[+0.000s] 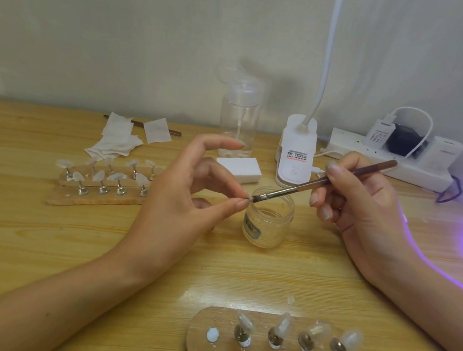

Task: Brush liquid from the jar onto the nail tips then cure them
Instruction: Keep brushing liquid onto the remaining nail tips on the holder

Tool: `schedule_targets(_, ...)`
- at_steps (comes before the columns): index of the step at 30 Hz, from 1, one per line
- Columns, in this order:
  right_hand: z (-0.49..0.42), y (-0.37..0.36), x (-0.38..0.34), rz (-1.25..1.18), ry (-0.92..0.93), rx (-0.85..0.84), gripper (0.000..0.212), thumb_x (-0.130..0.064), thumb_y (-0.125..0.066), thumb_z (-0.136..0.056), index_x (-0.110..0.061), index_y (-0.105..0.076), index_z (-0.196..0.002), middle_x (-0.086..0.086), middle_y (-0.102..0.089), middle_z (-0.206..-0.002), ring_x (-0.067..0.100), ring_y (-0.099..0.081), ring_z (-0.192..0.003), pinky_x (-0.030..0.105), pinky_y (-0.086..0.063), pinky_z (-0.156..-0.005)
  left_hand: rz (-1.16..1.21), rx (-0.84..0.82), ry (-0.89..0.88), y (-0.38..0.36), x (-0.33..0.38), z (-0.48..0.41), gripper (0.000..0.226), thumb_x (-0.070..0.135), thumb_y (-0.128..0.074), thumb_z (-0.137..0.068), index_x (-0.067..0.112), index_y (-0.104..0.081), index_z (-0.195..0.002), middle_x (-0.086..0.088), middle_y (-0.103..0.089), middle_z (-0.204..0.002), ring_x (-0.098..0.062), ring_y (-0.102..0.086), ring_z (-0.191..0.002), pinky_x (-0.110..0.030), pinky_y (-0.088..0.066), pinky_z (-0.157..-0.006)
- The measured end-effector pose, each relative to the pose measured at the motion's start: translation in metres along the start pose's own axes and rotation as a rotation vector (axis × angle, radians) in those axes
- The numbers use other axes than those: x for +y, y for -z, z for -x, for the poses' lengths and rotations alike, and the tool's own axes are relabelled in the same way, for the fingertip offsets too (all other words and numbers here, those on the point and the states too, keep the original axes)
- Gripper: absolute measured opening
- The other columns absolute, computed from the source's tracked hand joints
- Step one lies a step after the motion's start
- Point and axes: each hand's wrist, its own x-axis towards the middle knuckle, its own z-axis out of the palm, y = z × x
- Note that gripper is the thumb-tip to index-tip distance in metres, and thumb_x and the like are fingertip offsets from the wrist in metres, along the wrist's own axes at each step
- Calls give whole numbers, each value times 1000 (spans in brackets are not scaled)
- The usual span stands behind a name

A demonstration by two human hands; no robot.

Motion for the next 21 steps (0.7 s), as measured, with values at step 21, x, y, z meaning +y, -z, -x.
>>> schedule_targets(21, 0, 1, 1, -10, -8, 74, 18, -30, -64, -83, -22, -51, -73, 2, -58, -55, 10, -44, -42, 17, -39, -44, -9, -25, -60, -1, 1, 0, 48, 15, -76, -82, 28, -55, -123, 1, -72, -86, -20, -70, -90, -26, -52, -66)
